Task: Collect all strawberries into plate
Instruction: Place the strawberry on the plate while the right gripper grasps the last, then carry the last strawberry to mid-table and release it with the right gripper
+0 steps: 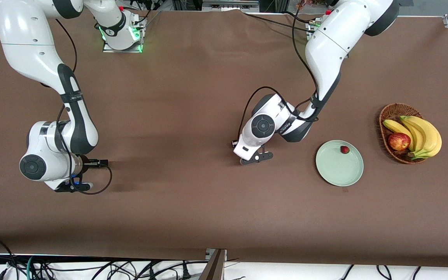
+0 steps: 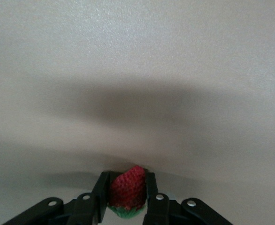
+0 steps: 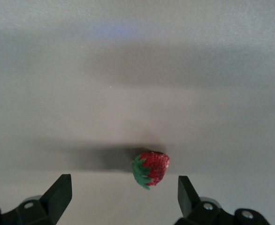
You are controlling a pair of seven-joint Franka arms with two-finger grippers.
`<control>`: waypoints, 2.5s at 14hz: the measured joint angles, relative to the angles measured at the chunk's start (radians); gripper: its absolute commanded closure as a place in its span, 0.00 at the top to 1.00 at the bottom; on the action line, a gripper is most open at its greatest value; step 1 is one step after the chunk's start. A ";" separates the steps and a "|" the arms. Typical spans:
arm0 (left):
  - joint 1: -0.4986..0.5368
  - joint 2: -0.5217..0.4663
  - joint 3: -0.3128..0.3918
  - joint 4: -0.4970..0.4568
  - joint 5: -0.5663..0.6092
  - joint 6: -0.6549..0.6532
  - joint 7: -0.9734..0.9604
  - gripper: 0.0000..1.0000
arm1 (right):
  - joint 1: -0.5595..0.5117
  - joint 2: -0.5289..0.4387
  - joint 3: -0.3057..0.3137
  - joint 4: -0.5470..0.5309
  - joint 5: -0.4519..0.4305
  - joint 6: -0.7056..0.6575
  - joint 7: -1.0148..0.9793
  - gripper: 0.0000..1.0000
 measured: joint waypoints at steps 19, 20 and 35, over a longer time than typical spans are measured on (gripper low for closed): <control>0.430 -0.097 0.036 0.046 0.111 -0.378 0.957 0.20 | -0.017 -0.004 0.022 -0.046 0.009 0.098 -0.042 0.08; 0.429 -0.085 0.035 0.040 0.111 -0.357 0.961 0.20 | -0.001 -0.006 0.038 -0.033 0.016 0.098 -0.009 0.09; 0.440 -0.072 0.038 0.028 0.112 -0.334 0.981 1.00 | 0.672 0.119 0.103 0.099 0.101 0.486 1.113 0.09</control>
